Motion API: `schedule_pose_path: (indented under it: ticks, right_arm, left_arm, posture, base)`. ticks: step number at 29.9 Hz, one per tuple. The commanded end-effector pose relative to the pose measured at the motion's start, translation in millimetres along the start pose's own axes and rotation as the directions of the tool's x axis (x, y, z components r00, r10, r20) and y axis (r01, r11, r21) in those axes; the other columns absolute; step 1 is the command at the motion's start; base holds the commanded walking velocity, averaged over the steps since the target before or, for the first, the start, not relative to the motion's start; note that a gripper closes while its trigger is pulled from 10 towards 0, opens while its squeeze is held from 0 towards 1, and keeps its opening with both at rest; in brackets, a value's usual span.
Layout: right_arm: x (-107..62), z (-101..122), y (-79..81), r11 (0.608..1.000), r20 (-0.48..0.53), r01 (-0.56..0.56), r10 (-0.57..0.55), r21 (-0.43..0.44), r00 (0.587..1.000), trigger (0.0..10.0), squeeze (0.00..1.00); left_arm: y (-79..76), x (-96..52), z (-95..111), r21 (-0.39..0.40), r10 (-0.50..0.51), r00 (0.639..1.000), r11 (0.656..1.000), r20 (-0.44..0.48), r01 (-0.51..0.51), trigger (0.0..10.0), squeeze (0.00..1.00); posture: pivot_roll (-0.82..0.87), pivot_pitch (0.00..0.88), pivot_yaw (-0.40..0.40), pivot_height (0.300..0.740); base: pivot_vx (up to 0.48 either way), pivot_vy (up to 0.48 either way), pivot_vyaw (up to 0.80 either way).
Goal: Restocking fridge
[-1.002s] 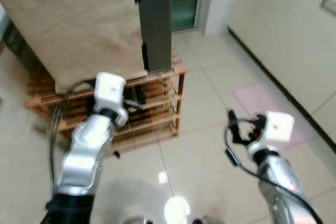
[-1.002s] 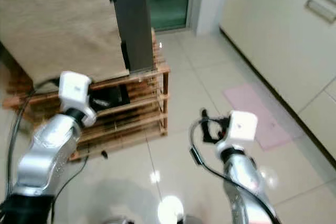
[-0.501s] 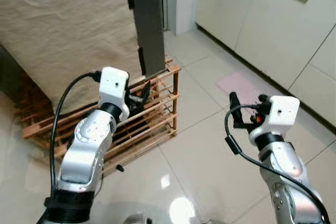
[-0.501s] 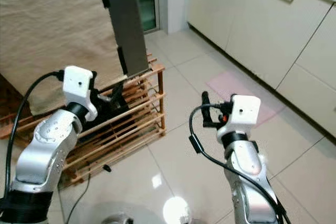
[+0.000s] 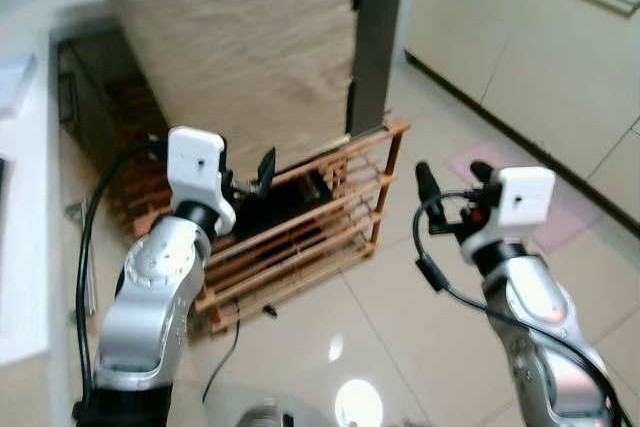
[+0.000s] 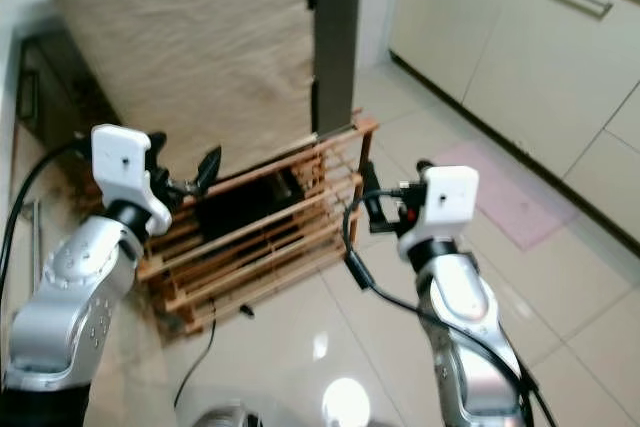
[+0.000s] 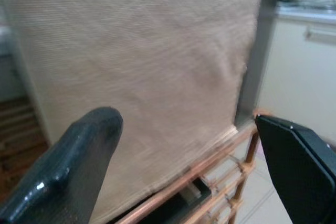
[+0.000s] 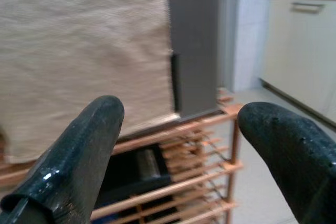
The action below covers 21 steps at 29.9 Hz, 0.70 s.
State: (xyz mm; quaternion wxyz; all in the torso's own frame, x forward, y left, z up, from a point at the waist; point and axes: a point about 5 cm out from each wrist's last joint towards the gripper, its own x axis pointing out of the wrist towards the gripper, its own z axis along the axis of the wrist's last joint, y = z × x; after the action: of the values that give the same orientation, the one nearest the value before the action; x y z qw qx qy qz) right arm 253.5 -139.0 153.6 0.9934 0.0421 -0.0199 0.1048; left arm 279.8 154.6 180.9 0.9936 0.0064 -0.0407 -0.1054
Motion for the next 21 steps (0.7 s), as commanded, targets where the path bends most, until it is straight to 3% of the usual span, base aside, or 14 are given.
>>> schedule_pose_path:
  ticks: [1, 10, 20, 21]
  right_arm:
    - [-3.1, 1.7, -7.5, 1.0, 0.002, 0.021, -0.021, -0.011, 1.0, 10.0, 0.0]
    - [-5.2, 1.9, -4.7, 0.999, 0.001, -0.027, 0.027, -0.042, 1.0, 10.0, 0.0]
    - [-6.0, 2.0, -4.7, 0.999, 0.014, -0.022, 0.022, -0.039, 1.0, 10.0, 0.0]
    - [-5.8, 0.0, -7.5, 1.0, 0.001, 0.002, -0.002, -0.008, 1.0, 10.0, 0.0]
  left_arm:
    - [-3.1, -3.5, 2.1, 0.024, -0.026, 1.0, 0.999, 0.004, 0.026, 10.0, 0.0]
    - [-4.2, 4.5, 12.1, 0.067, -0.012, 0.998, 0.998, 0.061, 0.008, 10.0, 0.0]
    - [-5.2, 7.8, 12.4, 0.05, -0.036, 0.998, 0.998, 0.06, 0.033, 10.0, 0.0]
    - [-5.4, 8.2, 12.5, 0.049, -0.042, 0.997, 0.998, 0.062, 0.039, 10.0, 0.0]
  posture:
    - [0.07, 0.031, 0.031, 0.74]
    - [0.06, 0.013, 0.034, 0.74]
    - [0.05, 0.0, 0.045, 0.74]
    - [0.05, 0.0, 0.045, 0.74]
  base:
    - [0.0, 0.0, 0.0]
    - [0.0, 0.0, 0.0]
    - [0.31, 0.0, 0.78]
    - [0.364, 0.0, 0.0]
